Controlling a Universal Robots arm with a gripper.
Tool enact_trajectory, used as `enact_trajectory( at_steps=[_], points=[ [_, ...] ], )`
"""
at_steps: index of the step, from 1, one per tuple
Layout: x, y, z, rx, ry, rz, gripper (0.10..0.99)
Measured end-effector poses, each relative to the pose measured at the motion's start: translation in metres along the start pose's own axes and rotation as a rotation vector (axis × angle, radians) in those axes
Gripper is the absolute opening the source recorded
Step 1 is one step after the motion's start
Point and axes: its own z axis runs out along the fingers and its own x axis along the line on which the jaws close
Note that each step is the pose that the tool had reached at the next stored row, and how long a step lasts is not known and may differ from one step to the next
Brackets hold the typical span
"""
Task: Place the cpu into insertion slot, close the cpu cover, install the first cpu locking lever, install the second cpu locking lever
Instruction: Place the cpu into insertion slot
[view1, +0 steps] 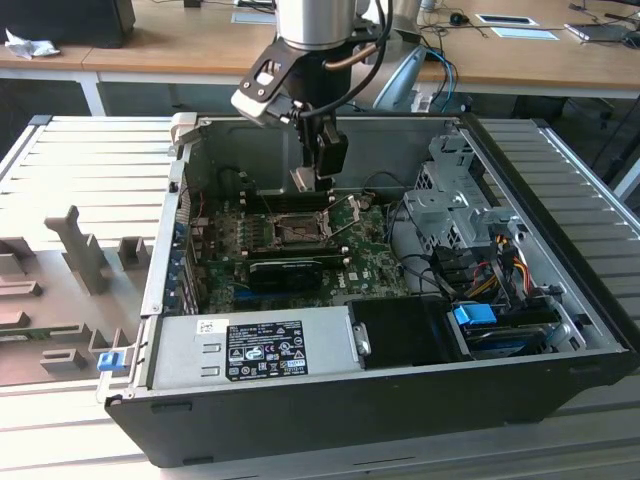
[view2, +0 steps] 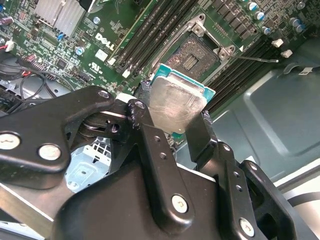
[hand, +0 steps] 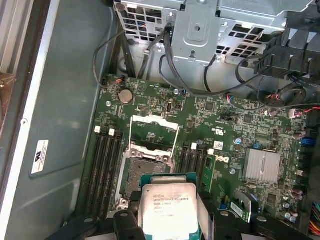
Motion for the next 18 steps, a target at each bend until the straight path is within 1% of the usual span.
enact_trajectory(
  at_steps=[15,18],
  points=[
    [-0.0001,-0.0005,0.0055,0.0,-0.0001,0.002,0.529],
    [-0.0002,-0.0007,0.0083,0.0,-0.0007,0.01,0.529]
  ],
)
